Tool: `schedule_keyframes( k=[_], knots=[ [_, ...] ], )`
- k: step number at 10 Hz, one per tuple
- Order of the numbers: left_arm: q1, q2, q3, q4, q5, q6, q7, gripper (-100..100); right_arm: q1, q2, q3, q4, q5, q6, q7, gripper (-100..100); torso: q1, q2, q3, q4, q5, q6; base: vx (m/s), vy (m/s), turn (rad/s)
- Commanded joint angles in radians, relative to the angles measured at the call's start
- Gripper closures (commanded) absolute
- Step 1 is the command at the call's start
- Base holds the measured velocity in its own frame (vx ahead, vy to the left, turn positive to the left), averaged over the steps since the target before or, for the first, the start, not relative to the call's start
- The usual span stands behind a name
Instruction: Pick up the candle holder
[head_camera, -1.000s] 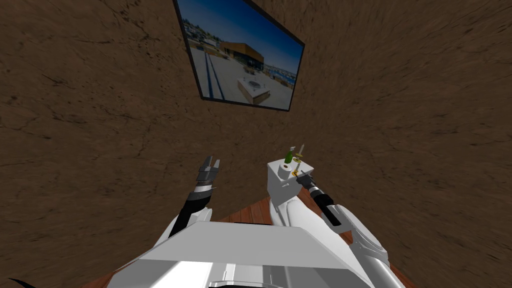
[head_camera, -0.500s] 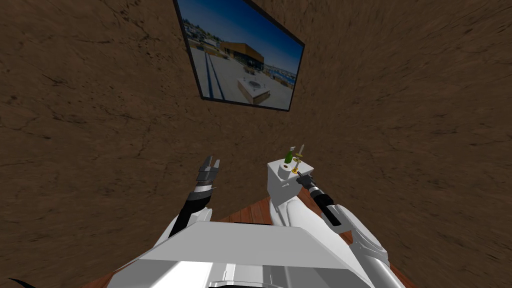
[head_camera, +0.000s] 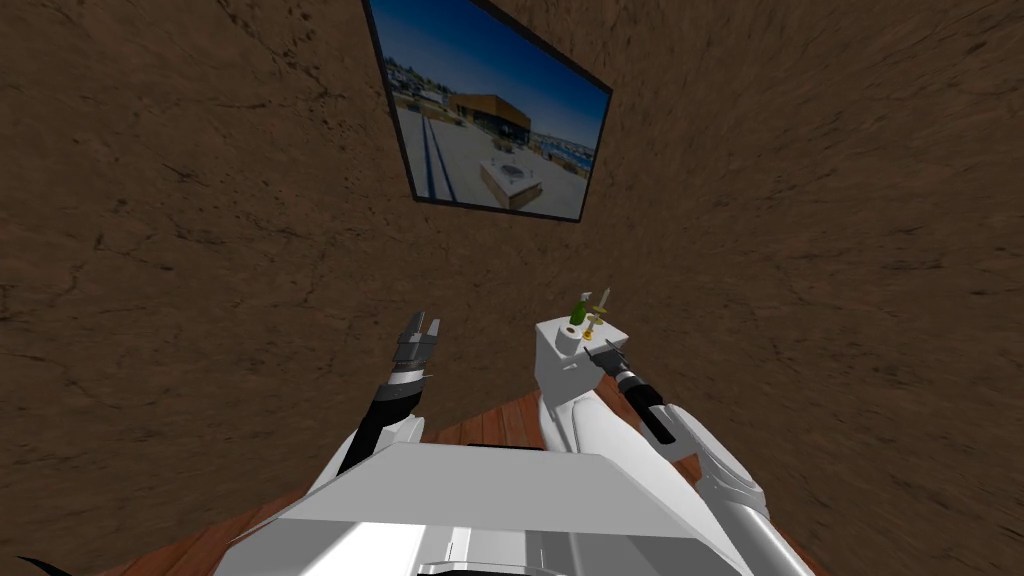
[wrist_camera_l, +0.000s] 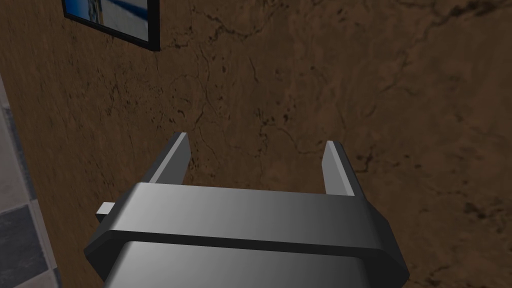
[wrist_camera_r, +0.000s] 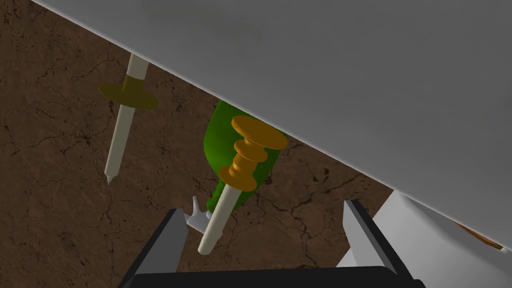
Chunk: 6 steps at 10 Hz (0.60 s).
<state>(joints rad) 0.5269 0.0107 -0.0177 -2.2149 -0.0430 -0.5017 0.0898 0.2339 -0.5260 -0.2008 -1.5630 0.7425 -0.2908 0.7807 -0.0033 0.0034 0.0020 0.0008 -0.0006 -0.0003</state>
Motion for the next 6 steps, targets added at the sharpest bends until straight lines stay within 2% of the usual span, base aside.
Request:
schedule_keyframes(
  k=[1, 6],
  knots=[
    [0.0, 0.0, 0.0, 0.0, 0.0, 0.0, 0.0, 0, -0.003, -0.012, 0.022, 0.001, -0.01, 0.036, -0.026, -100, 0.0, 0.0, 0.0, 0.0, 0.0, 0.0, -0.062, -0.054, 0.07],
    [0.0, 0.0, 0.0, 0.0, 0.0, 0.0, 0.0, 0, -0.019, -0.057, 0.1, 0.011, -0.048, 0.149, -0.108, -100, 0.0, 0.001, 0.001, 0.0, 0.0, 0.0, -0.083, -0.039, 0.076]
  ],
)
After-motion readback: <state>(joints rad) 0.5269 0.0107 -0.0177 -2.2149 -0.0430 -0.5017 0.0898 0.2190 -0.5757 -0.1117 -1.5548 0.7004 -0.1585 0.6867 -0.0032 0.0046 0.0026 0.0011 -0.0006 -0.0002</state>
